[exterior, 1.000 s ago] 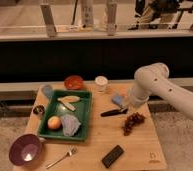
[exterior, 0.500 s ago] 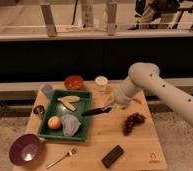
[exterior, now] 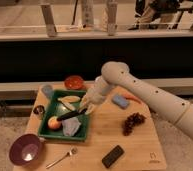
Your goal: Wipe tray with brush
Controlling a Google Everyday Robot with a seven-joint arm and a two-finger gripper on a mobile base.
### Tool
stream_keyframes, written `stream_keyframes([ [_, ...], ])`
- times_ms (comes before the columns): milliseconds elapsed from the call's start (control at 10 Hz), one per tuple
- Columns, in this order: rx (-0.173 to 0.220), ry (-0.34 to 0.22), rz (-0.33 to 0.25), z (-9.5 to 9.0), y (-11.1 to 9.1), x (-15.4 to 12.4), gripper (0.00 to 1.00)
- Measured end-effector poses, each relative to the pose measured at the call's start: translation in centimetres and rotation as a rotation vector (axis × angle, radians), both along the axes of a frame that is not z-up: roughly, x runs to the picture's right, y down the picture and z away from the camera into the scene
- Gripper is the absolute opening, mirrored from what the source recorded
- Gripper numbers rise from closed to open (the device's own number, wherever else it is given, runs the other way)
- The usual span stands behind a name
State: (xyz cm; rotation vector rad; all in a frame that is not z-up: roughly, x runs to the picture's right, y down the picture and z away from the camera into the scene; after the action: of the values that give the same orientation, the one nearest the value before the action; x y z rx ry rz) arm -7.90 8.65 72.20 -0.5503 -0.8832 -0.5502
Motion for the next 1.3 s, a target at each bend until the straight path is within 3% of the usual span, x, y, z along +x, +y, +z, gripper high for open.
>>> stream_keyframes([
  [400, -0.111, -0.205, -0.059, 0.0, 0.9, -8.6, 0.00],
  [500, -0.128, -0.216, -0.082, 0.4, 1.5, -10.0, 0.00],
  [700, -0.121, -0.156, -0.097, 2.1, 2.3, -11.1, 0.00],
  [1000, -0.123, -0.053, -0.089, 5.6, 2.6, -10.0, 0.00],
  [1300, -0.202, -0.016, -0.055, 8.7, 2.5, -9.0, 0.00],
])
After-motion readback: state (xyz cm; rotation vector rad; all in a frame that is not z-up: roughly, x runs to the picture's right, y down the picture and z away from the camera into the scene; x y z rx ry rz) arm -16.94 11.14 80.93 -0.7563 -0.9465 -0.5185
